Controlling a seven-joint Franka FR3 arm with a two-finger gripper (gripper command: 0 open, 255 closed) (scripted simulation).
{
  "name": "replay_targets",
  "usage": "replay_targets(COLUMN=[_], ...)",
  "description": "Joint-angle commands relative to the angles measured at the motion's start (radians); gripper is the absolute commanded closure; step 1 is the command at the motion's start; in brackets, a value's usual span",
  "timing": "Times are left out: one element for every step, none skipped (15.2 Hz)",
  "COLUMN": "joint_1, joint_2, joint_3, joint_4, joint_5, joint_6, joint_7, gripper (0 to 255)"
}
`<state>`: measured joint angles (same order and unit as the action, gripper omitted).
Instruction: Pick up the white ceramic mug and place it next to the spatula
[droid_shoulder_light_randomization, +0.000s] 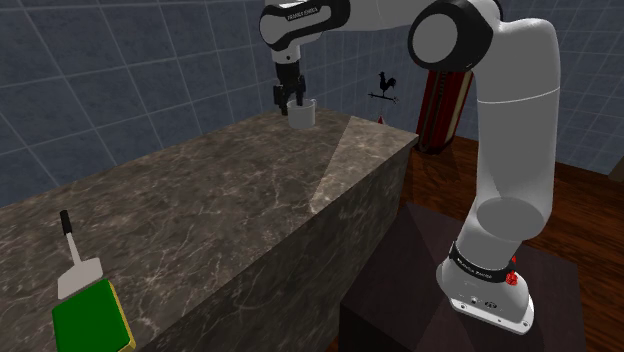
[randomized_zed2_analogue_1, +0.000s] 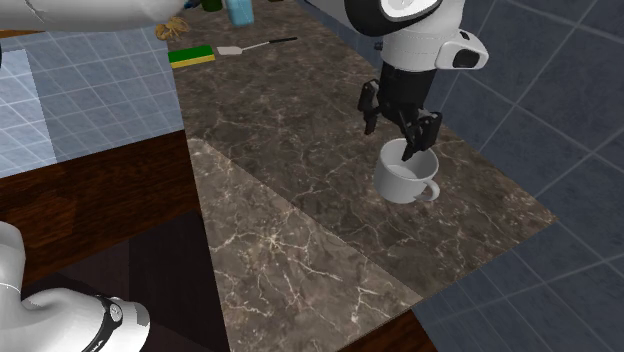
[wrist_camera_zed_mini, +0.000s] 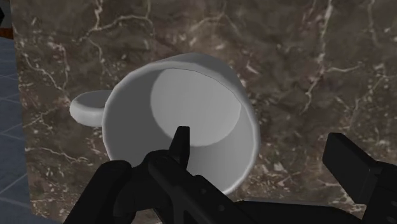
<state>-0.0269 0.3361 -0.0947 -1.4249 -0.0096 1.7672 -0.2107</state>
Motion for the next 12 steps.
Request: replay_targets(joint_1=[-0.002, -0.002, -0.002, -0.002, -0.002, -0.002, -0.002, -0.002, -0.002, -0.002, -0.002, -0.002], joint_2=[0.000, 0.000, 0.000, 0.000, 0.000, 0.000, 0.000, 0.000, 0.000, 0.000, 0.000, 0.000], joint_3=[-0.001, -0.001, -0.001, -0.001, -0.001, -0.001, -0.001, -0.001, -0.001, -0.001, -0.001, -0.001], joint_4=[-0.032, -0.033, -0.032, -0.032, -0.032, -0.032, -0.032, -0.032, -0.032, -0.032, -0.032, -0.032], joint_5=[0.000, 0.000, 0.000, 0.000, 0.000, 0.000, 0.000, 0.000, 0.000, 0.000, 0.000, 0.000], joint_6=[0.033, 0.034, 0.033, 0.033, 0.033, 0.033, 0.033, 0.033, 0.033, 0.033, 0.033, 0.033], joint_7=[-0.002, -0.002, -0.002, -0.002, -0.002, -0.002, -0.002, -0.002, -0.002, -0.002, -0.002, -0.002], gripper=[0, 0, 0, 0, 0, 0, 0, 0, 0, 255, 255, 255])
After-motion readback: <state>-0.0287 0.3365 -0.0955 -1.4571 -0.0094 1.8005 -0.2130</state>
